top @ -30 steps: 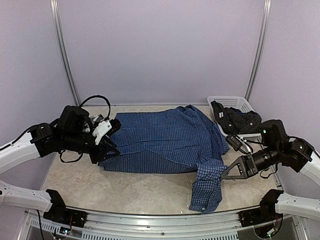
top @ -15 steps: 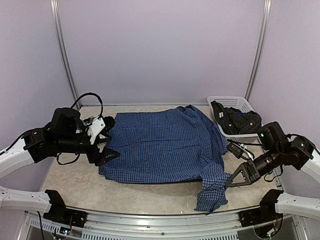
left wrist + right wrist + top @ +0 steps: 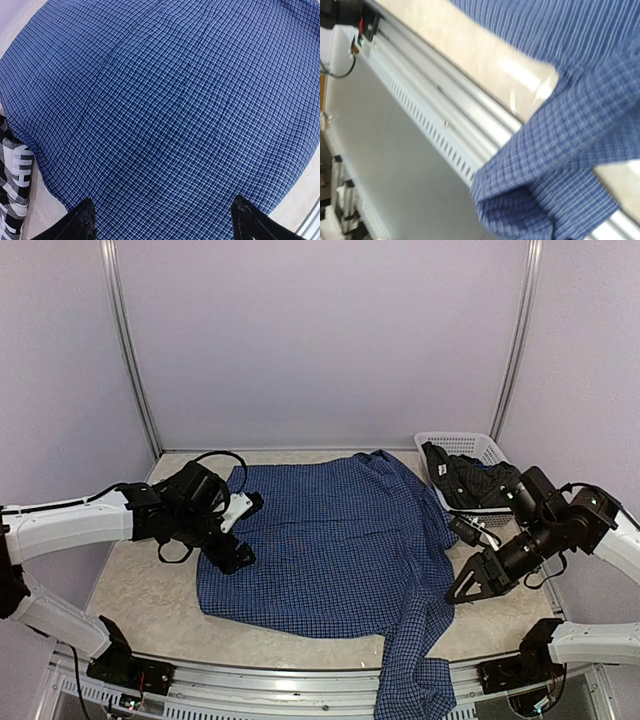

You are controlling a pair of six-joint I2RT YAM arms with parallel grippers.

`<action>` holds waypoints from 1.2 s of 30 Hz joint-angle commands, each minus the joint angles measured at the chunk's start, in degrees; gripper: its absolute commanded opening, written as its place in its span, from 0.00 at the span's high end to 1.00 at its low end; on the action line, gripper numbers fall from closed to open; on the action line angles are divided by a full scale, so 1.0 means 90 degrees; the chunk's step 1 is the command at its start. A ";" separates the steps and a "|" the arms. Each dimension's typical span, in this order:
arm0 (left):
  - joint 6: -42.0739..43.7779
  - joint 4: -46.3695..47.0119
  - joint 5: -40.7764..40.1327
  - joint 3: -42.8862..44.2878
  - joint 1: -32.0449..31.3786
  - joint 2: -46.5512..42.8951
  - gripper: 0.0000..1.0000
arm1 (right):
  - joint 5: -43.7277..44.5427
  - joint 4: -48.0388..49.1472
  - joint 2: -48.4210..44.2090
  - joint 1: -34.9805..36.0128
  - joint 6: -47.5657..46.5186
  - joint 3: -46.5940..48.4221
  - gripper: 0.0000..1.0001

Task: Fold and stack the long sleeve shirts
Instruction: Flatten out the crumpled shirt at the center of the board, then smooth out the flattened shirt at the center of the board.

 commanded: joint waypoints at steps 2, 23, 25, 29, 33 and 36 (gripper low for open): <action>-0.0096 -0.0190 -0.0134 0.0154 0.0038 0.0462 0.12 | 0.0780 0.0858 0.0685 0.0036 -0.0167 0.0240 0.35; -0.0194 -0.0280 -0.0341 0.0198 -0.0137 0.1408 0.10 | 0.2367 0.4596 0.5220 0.0015 -0.0618 0.0387 0.43; -0.0169 -0.0229 -0.0340 0.0175 -0.0138 0.1376 0.10 | 0.2437 0.4639 0.5366 -0.0063 -0.0669 0.0465 0.44; -0.0339 -0.0267 -0.0734 0.0332 -0.0138 0.1646 0.10 | 0.2618 0.4750 0.5500 -0.0328 -0.0757 0.0528 0.44; -0.0431 -0.0319 -0.1011 0.0638 -0.0129 0.2153 0.11 | 0.2950 0.4694 0.5628 -0.0587 -0.0857 0.0591 0.44; -0.0542 -0.0337 -0.1178 0.0930 -0.0036 0.2566 0.13 | 0.3006 0.4741 0.5609 -0.0824 -0.0889 0.0563 0.44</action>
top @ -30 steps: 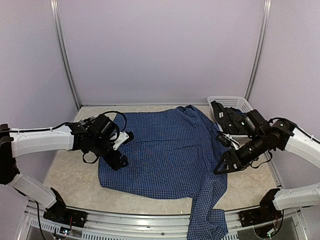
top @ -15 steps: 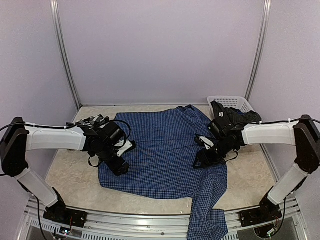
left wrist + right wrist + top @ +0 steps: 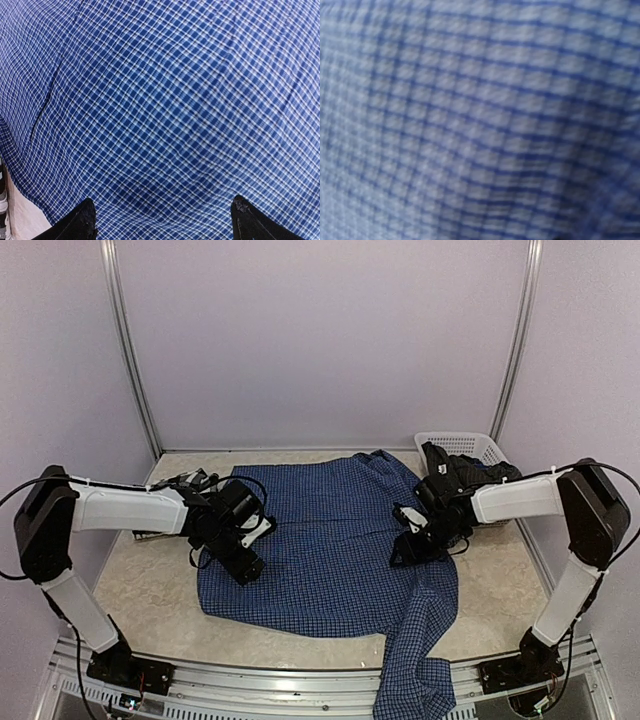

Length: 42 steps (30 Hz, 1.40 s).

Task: Fold and stack the long sleeve shirts
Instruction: Smooth out the flattened shirt at the center of the board.

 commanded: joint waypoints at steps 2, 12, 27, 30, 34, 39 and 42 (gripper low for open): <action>-0.0271 -0.0021 -0.0487 0.0540 0.0136 0.0698 0.14 | 0.0453 0.0087 0.0083 -0.0456 -0.0184 0.0061 0.43; -0.0583 0.0168 -0.1295 0.1679 0.0262 0.1969 0.14 | 0.0051 0.0532 -0.0336 -0.0631 -0.0603 -0.0113 0.43; -0.0868 0.0591 -0.0957 0.1363 0.0359 0.1610 0.11 | -0.0489 0.1253 -0.0885 0.0827 -0.0637 -0.0740 0.33; -0.0932 0.0689 -0.1077 0.0953 0.0269 0.1057 0.10 | -0.0398 0.1215 -0.0690 0.0963 -0.0587 -0.0807 0.34; -0.1052 0.1115 -0.0761 0.0598 0.0211 0.0089 0.08 | -0.0420 0.1286 -0.0488 0.1174 -0.0434 -0.0964 0.35; -0.1154 0.1221 -0.0654 0.0472 0.0203 -0.0834 0.06 | -0.0276 0.1165 -0.0271 0.1514 -0.0201 -0.1115 0.36; -0.1185 0.1237 -0.0453 0.0422 0.0185 -0.1096 0.06 | -0.0250 0.1124 -0.0271 0.1779 -0.0032 -0.1231 0.36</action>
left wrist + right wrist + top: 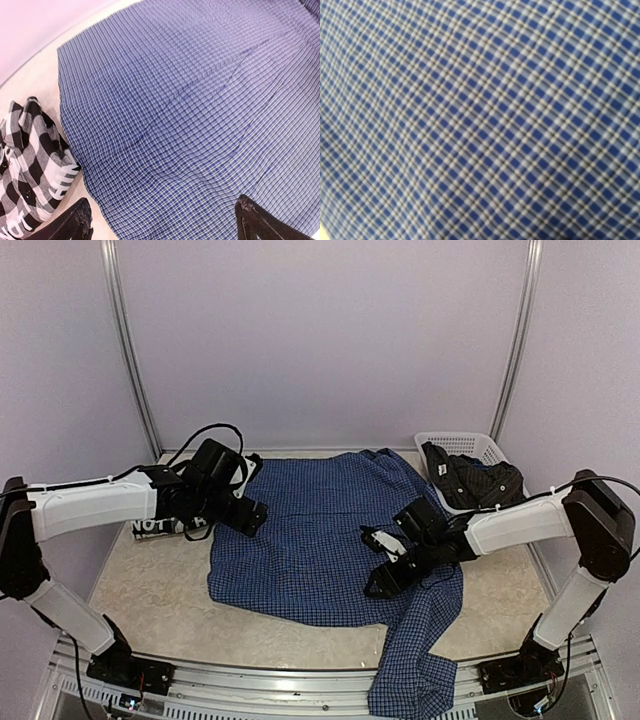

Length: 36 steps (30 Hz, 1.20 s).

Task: Fold and stack the long sleeve shirts
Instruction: Smooth out the flattened shirt at the center of the board.

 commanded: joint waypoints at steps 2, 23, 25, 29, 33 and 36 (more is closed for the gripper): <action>-0.0224 0.0187 0.0380 -0.0147 -0.0072 -0.0299 0.06 | 0.0118 -0.0241 0.0150 0.0558 0.0472 -0.0340 0.37; -0.0283 0.0069 0.0818 -0.0420 -0.0246 0.1033 0.07 | 0.0924 -0.1485 -0.1559 0.0485 0.1065 0.0193 0.35; -0.0254 0.0000 0.0893 -0.0431 -0.0252 0.1200 0.08 | 0.1209 -0.1421 -0.1418 0.0028 0.0959 0.0551 0.35; -0.0216 -0.0235 0.0860 -0.0403 -0.0290 0.1484 0.10 | 0.1971 -0.1310 -0.0868 -0.0660 0.0625 0.1424 0.34; -0.0215 -0.0405 0.0767 -0.0485 -0.0301 0.1514 0.10 | 0.2281 -0.0975 -0.0096 -0.1233 0.0288 0.2345 0.34; -0.0235 -0.0554 0.0735 -0.0527 -0.0294 0.1599 0.10 | 0.2359 -0.0855 0.0596 -0.1565 0.0091 0.3032 0.34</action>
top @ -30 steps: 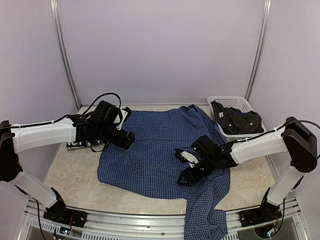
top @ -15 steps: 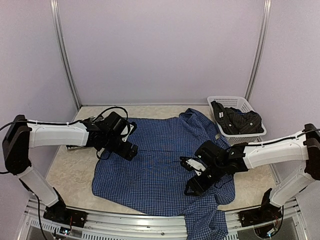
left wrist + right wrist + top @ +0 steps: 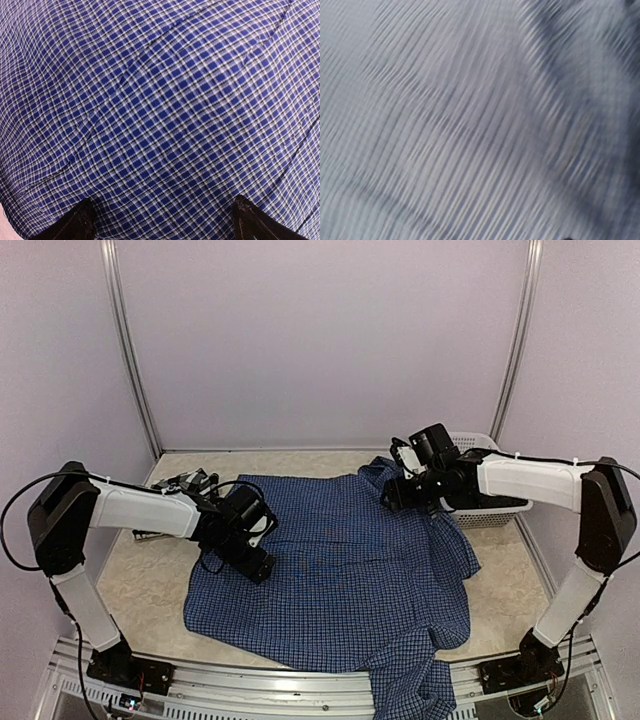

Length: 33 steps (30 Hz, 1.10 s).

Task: Fold and stack the long sleeve shirts
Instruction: Smooth out the flattened shirt at the center of the board.

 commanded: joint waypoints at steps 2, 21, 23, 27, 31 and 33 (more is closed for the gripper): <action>0.0034 -0.0355 -0.0020 -0.0093 -0.0047 0.0181 0.11 | 0.0368 0.0280 0.1230 -0.0563 -0.0518 0.1181 0.34; 0.0060 -0.0239 0.0224 -0.0076 -0.0034 -0.0021 0.12 | -0.0599 -0.0045 0.4985 -0.1570 -0.0513 0.4803 0.36; 0.0052 -0.0212 0.0235 -0.0070 -0.0036 -0.0033 0.12 | -0.0139 -0.0281 0.5273 -0.1562 -0.0442 0.5218 0.36; 0.0060 -0.0215 0.0246 -0.0052 -0.0046 -0.0045 0.12 | 0.0767 -0.0636 0.5654 -0.1564 -0.0348 0.5962 0.34; 0.0048 -0.0204 0.0176 -0.0041 -0.0050 -0.0071 0.12 | 0.1286 -0.0882 0.5883 -0.1568 -0.0292 0.6554 0.32; 0.0015 -0.0153 0.0118 -0.0042 -0.0052 -0.0117 0.12 | 0.1254 -0.0679 0.5720 -0.1561 -0.0335 0.6370 0.32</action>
